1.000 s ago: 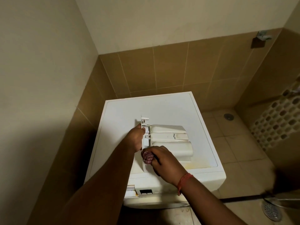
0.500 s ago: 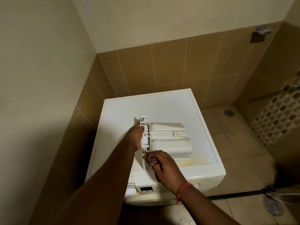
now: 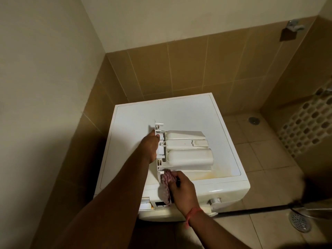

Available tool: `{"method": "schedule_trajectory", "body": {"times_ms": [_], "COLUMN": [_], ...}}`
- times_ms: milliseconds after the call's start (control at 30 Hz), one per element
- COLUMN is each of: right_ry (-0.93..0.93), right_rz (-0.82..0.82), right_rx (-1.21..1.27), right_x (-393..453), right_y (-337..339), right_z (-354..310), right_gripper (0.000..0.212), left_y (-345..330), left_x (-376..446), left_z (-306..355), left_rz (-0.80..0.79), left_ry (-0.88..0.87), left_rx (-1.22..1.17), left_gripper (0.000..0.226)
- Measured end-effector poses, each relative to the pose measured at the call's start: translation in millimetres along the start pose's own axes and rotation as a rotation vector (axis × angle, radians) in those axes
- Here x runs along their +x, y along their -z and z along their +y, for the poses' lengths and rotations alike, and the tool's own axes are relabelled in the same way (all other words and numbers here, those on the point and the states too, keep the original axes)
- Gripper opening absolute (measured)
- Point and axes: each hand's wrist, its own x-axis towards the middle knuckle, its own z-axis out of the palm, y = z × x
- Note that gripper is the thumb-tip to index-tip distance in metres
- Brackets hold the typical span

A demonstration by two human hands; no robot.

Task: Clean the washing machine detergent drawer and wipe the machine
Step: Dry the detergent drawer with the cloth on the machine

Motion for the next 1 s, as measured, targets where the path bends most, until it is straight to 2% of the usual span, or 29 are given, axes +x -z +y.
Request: {"method": "schedule_trajectory", "body": {"times_ms": [33,100,233,300,367,467,567,600,633,800,867,933,1000], "right_ry": [-0.006,-0.007,-0.095,-0.133,-0.127,-0.046,-0.126,-0.142,-0.173,-0.092,-0.084,-0.088,-0.064], "right_rz": [0.034,0.046,-0.044,-0.04,-0.043,-0.094,-0.147,-0.167,-0.157,-0.025,-0.095,-0.235,-0.313], "right_rx": [0.023,0.022,-0.115,-0.109,-0.076,-0.207,-0.069,-0.093,-0.09,-0.118,-0.203,-0.265,-0.433], "right_x": [3,6,10,14,14,1,10,14,18,-2,7,28,46], "right_y": [-4,-9,-11,-9,-5,1,-3,-4,-4,0,8,22,45], "right_z": [-2,-2,4,-3,-10,-17,-12,-17,-18,-15,-18,-31,-48], "right_gripper": [0.003,0.005,0.009,0.009,0.01,0.011,0.022,0.025,0.026,0.025,0.019,0.015,0.012], "left_y": [1,1,0,0,0,-1,-1,-1,-1,-2,-1,0,2], "left_x": [0,3,5,2,1,4,5,6,8,9,9,6,4], "left_z": [-1,-2,-1,-1,-1,-3,-4,-4,-5,-9,-9,-8,-12], "left_rz": [-0.001,0.011,0.043,0.056,0.054,0.049,0.079,0.076,0.073,0.057,0.053,0.041,0.0], "left_ry": [-0.013,-0.033,-0.043,-0.029,-0.032,-0.046,-0.062,-0.063,-0.073,-0.083,-0.071,-0.047,-0.039], "left_rx": [0.0,0.047,0.187,0.197,0.217,0.235,0.223,0.207,0.197,0.108,0.086,0.032,-0.018], "left_gripper": [0.036,0.04,0.046,0.047,0.047,0.047,0.047,0.046,0.045,0.045,0.044,0.042,0.043]}}
